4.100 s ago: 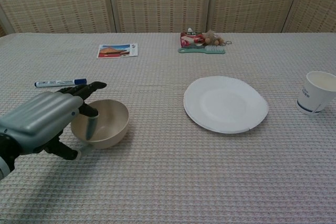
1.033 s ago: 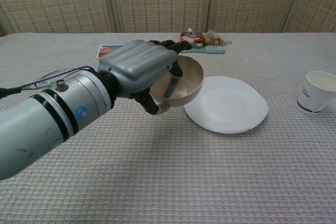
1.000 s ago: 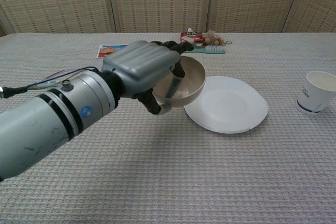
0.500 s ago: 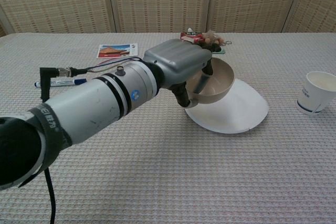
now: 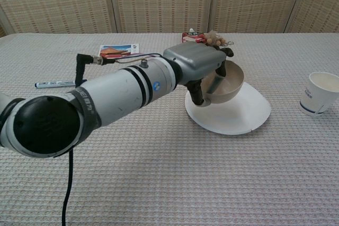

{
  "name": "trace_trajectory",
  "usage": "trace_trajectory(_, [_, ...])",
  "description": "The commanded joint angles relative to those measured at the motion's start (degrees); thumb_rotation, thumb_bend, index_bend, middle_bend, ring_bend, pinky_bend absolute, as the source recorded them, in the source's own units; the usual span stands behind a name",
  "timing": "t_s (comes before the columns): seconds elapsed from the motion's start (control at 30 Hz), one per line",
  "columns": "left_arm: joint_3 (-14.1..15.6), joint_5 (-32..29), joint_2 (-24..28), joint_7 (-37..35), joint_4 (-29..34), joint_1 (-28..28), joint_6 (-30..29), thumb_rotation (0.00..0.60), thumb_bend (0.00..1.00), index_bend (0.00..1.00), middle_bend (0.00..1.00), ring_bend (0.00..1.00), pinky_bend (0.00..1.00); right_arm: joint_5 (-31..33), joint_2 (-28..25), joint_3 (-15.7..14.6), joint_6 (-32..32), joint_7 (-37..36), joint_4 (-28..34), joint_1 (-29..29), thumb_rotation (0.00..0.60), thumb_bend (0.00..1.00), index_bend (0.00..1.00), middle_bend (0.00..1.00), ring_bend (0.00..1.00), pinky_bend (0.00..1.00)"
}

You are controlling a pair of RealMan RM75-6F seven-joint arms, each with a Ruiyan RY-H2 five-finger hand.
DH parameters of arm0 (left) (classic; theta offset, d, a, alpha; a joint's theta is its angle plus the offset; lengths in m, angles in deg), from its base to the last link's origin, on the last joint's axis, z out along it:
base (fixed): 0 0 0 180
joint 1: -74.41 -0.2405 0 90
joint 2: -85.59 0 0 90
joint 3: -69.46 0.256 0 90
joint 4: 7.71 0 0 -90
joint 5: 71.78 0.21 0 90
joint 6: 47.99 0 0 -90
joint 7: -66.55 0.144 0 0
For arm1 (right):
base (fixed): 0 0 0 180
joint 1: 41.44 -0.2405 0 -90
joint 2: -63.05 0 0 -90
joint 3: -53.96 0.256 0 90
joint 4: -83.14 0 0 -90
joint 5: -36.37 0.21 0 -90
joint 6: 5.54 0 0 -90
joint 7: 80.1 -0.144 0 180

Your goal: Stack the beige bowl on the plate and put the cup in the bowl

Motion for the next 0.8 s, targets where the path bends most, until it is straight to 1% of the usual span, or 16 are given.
trace_trajectory(0.03, [1.0,1.2,-1.7,-3.6,-4.0,1.6,1.3,0.6,0.33,0.68,0.06,0.0,0.14,0.0,0.0,0.0,-0.5,-0.6,-0.3,-0.2,0.6,0.21,0.0,0.0,0.0,0.0])
trace_trajectory(0.23, [2.3,3.3,-4.9,-8.8,-11.0,3.7,2.7,0.6,0.33,0.68,0.06,0.0,0.14,-0.2,-0.1,0.0,-0.6,-2.3,-1.2,-0.1,0.6,0.21,0.0,0.0,0.0,0.0])
trace_trajectory(0.5, [3.1,5.3,-8.8,-14.3,-18.1,6.0,4.1,0.6,0.33,0.68,0.06,0.0,0.14,-0.4,-0.2,-0.1,-0.3,-4.7,-2.5,0.2,0.6,0.21,0.0,0.0,0.0,0.0])
trace_trajectory(0.67, [3.5,6.2,-9.9,-16.3,-20.4,6.8,4.5,0.6,0.33,0.67,0.06,0.0,0.14,-0.5,-0.2,-0.1,0.1,-5.5,-3.0,0.4,0.6,0.21,0.0,0.0,0.0,0.0])
trace_trajectory(0.8, [3.7,7.1,-9.8,-18.1,-20.7,7.0,4.5,0.6,0.33,0.61,0.06,0.0,0.14,-0.8,-0.2,-0.1,0.2,-5.6,-3.0,0.4,0.6,0.21,0.0,0.0,0.0,0.0])
